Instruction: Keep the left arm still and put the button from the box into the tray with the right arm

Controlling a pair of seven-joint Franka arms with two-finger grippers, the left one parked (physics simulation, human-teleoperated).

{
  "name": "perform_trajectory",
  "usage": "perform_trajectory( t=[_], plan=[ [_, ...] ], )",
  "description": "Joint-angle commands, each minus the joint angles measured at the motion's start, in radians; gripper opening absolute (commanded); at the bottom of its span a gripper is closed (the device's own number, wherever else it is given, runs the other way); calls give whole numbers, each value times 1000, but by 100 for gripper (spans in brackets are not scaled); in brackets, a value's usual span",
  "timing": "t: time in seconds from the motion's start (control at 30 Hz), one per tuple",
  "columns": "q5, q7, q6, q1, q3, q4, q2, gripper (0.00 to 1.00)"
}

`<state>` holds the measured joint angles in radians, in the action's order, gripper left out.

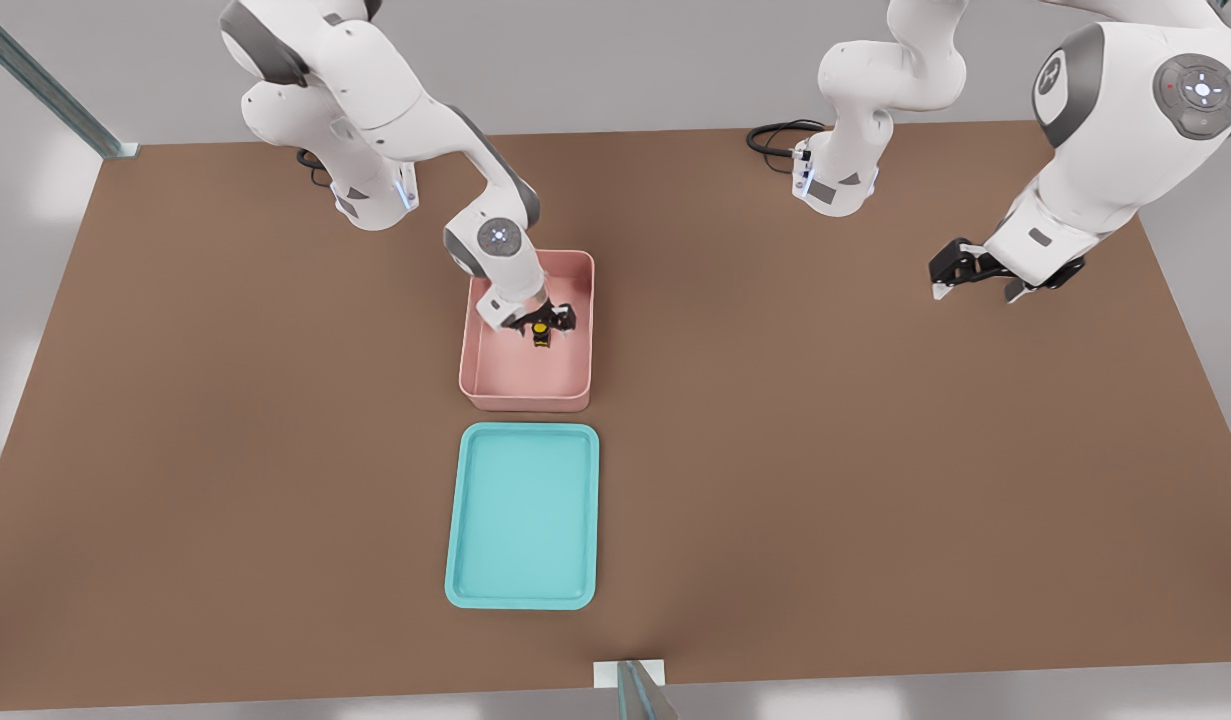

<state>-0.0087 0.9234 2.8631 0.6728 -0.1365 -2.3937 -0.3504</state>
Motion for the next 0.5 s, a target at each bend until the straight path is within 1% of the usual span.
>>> perform_trajectory(
  t=[0.0, 0.03, 0.07, 0.1, 0.2, 0.3, 0.37, 0.4, 0.43, 0.47],
  plan=[
    [-1, 121, 70, 1, -2, -2, -2, 96],
    [-2, 120, 71, 1, -2, -2, -7, 84],
    [-2, 120, 71, -1, -2, -2, -7, 65],
    [-2, 112, 70, -4, -2, -1, -7, 56],
    [-2, 61, 65, -18, 5, 5, -7, 50],
    [-2, 66, 38, -30, 5, 42, -4, 50],
    [0, 66, -151, -30, 3, 137, 17, 50],
    [0, 29, -292, -41, 5, 223, 36, 50],
    [0, -44, -386, -65, 17, 317, 42, 50],
    [1, -104, -433, -71, 38, 377, 39, 50]
  ],
)
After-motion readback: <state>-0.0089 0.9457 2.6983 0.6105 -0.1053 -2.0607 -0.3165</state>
